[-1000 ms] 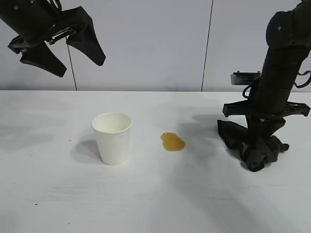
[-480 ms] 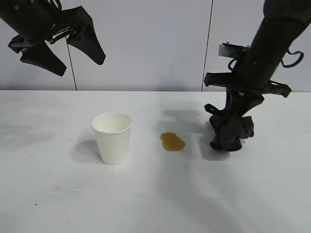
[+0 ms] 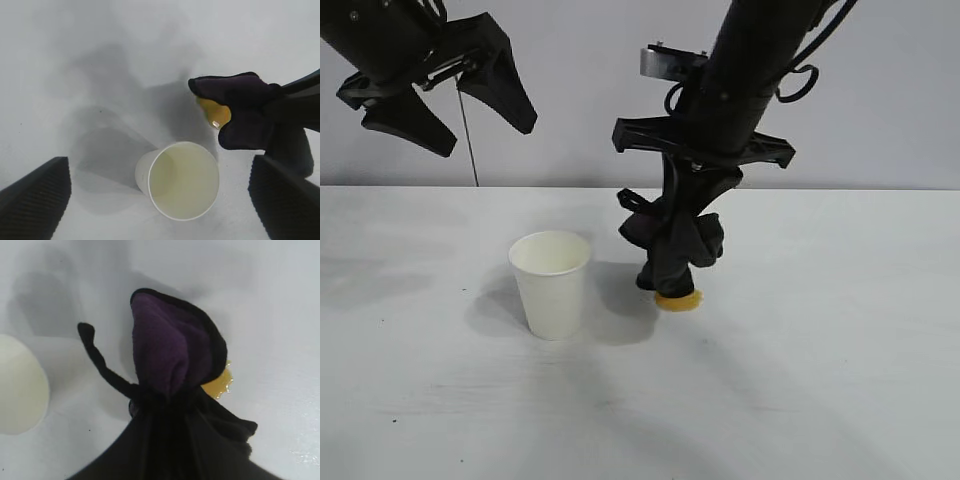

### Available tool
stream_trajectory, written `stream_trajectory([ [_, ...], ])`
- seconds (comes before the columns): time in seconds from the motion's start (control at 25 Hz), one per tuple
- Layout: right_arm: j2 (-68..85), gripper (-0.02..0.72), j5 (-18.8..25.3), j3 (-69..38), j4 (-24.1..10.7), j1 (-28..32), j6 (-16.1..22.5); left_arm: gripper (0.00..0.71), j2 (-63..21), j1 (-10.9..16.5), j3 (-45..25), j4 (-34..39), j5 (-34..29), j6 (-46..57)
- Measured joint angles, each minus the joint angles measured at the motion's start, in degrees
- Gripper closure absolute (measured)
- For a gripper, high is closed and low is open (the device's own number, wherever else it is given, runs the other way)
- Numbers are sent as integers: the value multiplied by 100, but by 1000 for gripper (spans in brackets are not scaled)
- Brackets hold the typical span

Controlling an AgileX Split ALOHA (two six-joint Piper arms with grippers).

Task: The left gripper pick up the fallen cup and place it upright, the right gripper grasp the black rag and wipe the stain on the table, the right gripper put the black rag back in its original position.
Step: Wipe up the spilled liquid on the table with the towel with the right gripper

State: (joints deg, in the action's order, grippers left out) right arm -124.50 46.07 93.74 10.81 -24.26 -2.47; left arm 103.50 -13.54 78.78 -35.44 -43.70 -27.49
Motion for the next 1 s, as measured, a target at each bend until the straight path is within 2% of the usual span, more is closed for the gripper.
stream_trajectory([
  [0.2,-439,619,-301,6,94,-66,-52,16,0,0,0,0,0,-5],
  [0.48,-575,619,-512,64,61,-66,110,16,0,0,0,0,0,0],
  [0.6,-618,620,-542,85,-62,-79,247,16,0,0,0,0,0,0],
  [0.8,-636,621,-536,134,-560,-92,805,16,0,0,0,0,0,0],
  [1.0,-636,621,-500,133,-643,224,906,16,0,0,0,0,0,0],
])
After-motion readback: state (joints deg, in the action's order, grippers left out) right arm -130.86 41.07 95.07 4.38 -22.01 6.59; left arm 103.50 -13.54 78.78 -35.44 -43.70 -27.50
